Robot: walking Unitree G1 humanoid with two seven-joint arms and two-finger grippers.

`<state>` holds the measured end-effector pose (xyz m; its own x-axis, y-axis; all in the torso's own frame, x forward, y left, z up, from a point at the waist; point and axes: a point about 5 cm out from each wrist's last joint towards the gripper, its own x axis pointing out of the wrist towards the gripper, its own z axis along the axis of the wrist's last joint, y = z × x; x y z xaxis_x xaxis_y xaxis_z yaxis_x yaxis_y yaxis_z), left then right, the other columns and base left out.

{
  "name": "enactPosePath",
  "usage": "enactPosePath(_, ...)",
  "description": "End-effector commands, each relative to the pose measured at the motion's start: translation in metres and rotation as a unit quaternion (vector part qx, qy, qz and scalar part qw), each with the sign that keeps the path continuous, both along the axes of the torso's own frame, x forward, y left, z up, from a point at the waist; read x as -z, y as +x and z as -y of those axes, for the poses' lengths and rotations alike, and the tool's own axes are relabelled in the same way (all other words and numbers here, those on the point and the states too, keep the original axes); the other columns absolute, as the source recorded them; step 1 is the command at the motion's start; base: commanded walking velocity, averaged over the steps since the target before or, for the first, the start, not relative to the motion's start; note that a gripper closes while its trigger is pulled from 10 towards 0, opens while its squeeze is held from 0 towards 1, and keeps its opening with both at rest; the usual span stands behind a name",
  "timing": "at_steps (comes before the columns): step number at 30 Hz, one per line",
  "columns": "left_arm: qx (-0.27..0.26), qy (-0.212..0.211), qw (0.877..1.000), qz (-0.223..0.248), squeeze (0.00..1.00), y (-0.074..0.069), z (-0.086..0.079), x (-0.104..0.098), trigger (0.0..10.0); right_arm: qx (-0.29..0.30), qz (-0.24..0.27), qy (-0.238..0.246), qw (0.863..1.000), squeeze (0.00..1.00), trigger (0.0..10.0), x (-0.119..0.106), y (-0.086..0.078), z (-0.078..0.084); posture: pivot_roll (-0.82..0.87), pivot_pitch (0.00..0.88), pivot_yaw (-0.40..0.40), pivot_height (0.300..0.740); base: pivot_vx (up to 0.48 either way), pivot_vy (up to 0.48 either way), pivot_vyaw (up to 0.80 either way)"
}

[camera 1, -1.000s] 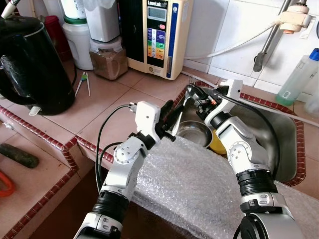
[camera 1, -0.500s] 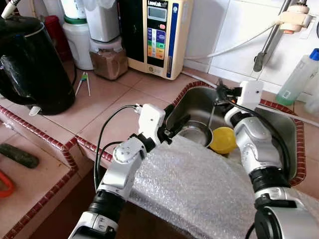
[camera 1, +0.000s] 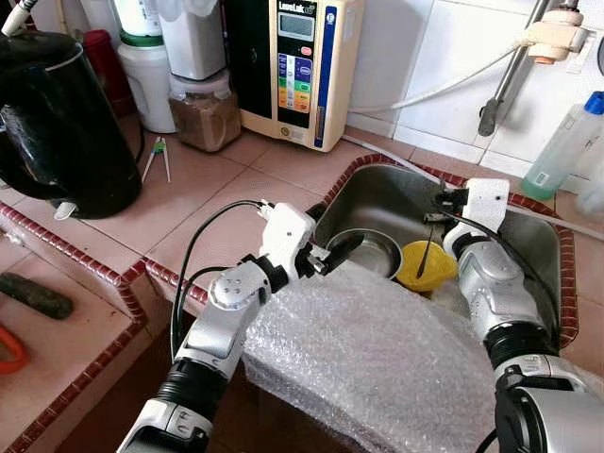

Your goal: Kitchen organization

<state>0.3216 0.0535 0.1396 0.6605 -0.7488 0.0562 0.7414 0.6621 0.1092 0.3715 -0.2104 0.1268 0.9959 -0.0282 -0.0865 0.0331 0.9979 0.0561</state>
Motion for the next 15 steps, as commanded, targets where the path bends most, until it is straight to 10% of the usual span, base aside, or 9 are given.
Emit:
enactPosePath(1, 0.015, 0.014, 1.000, 0.003, 1.00, 0.001, 0.004, -0.002, 10.0, 0.000, 0.003, 0.014, 1.000, 0.00, 4.3, -0.007, 0.004, 0.000, -0.02, 0.000, -0.030, 0.740, 0.000, 0.000, 0.00)
enactPosePath(2, 0.016, 0.014, 1.000, 0.002, 1.00, 0.001, 0.004, -0.001, 10.0, -0.004, -0.002, 0.017, 1.000, 0.00, 8.7, -0.005, 0.004, 0.000, -0.02, 0.000, -0.031, 0.740, 0.000, 0.000, 0.00)
enactPosePath(4, 0.017, 0.015, 1.000, 0.001, 1.00, 0.001, 0.004, -0.001, 10.0, -0.007, -0.016, 0.026, 1.000, 0.00, 10.0, -0.002, 0.004, -0.001, -0.02, 0.000, -0.033, 0.740, 0.000, 0.000, 0.00)
enactPosePath(5, 0.018, 0.016, 1.000, 0.000, 1.00, 0.001, 0.004, -0.001, 10.0, -0.007, -0.025, 0.029, 0.999, 0.63, 10.0, 0.001, 0.003, -0.001, -0.02, 0.000, -0.033, 0.740, 0.000, 0.000, 0.00)
enactPosePath(7, 0.020, 0.018, 1.000, -0.001, 1.00, 0.000, 0.005, 0.000, 10.0, -0.006, -0.039, 0.035, 0.999, 1.00, 10.0, 0.006, 0.002, -0.001, -0.02, 0.000, -0.035, 0.740, 0.000, 0.000, 0.00)
enactPosePath(15, 0.021, 0.023, 1.000, -0.002, 1.00, -0.001, 0.005, 0.002, 10.0, -0.008, -0.040, -0.029, 0.999, 1.00, 10.0, 0.008, 0.001, -0.001, -0.02, 0.000, -0.033, 0.740, 0.000, 0.000, 0.00)
